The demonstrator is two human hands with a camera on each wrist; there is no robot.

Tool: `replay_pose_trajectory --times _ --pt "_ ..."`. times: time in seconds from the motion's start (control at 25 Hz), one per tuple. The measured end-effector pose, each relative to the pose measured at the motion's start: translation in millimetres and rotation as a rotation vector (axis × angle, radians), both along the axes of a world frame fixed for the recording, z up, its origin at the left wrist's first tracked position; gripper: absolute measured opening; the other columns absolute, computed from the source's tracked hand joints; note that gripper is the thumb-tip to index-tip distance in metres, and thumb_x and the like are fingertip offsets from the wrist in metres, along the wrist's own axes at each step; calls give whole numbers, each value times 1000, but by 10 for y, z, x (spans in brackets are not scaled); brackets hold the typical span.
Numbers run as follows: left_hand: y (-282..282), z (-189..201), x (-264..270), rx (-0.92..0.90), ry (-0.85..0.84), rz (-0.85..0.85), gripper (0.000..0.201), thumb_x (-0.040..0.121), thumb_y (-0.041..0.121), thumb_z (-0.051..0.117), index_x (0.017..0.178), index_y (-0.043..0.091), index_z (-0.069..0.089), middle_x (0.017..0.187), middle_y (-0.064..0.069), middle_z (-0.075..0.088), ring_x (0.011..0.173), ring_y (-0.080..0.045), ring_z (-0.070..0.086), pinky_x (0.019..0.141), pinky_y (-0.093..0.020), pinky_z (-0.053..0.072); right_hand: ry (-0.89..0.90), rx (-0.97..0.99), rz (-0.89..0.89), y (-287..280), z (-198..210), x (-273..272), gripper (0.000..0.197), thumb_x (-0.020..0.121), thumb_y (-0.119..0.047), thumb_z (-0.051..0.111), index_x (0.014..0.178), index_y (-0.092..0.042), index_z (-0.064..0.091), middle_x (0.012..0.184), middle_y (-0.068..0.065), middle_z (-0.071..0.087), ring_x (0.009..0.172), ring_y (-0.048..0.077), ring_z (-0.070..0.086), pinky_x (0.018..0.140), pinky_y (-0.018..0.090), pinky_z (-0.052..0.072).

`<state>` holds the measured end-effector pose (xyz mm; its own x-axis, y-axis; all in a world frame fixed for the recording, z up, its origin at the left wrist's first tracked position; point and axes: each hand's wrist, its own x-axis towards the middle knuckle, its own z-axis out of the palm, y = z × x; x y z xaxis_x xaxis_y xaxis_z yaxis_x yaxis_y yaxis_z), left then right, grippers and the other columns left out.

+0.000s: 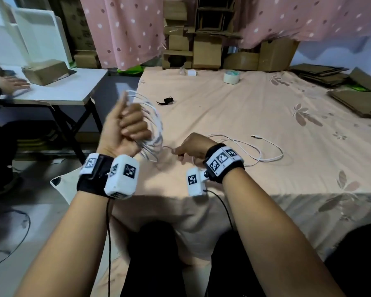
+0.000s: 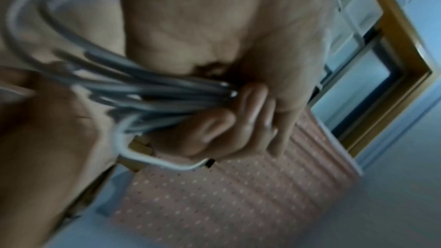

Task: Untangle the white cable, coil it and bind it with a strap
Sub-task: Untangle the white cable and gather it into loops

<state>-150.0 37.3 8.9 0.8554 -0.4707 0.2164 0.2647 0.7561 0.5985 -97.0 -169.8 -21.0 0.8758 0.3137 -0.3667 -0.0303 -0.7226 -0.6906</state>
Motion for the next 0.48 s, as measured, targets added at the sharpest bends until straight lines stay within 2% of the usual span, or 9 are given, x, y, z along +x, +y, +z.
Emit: replay_pose_trajectory --times 0.04,0.12,0.2,0.32,0.4,0.48 --pt "-138 -13 -58 207 -5 -61 45 100 47 45 62 23 43 46 10 24 36 -3 22 41 -18 19 -53 -40 -12 31 97 40 34 90 -30 75 64 -8 71 49 0 60 46 17 40 49 26 30" --pt "-402 -71 -141 609 38 -127 42 97 45 46 62 22 48 47 13 22 34 -1 21 38 -16 20 -121 -4 -68 85 295 140 36 92 -17 68 59 -14 55 56 1 50 50 17 39 47 27 32" --pt "-579 -134 -153 846 79 -103 38 91 46 52 64 21 45 46 12 26 37 -2 22 41 -17 20 -185 3 -86 142 459 212 36 88 -14 69 59 -16 46 59 3 45 53 21 39 48 28 32" --pt "-668 -162 -96 855 152 -15 37 87 46 57 66 20 41 51 6 37 42 -9 33 47 -21 29 -265 -64 -86 116 586 248 34 82 -16 71 58 -12 47 55 4 43 52 23 37 47 27 28" --pt "-628 -167 -62 819 211 84 39 91 46 57 68 19 42 53 4 40 44 -11 39 47 -21 33 -238 26 -110 24 588 293 22 83 -15 68 65 -9 57 54 4 42 47 21 33 47 24 25" --pt "-574 -194 -34 800 263 199 41 97 48 55 70 21 43 51 7 36 43 -10 38 45 -20 35 -188 145 -146 -84 605 294 16 87 -16 66 74 -6 65 54 4 40 45 18 29 47 22 21"
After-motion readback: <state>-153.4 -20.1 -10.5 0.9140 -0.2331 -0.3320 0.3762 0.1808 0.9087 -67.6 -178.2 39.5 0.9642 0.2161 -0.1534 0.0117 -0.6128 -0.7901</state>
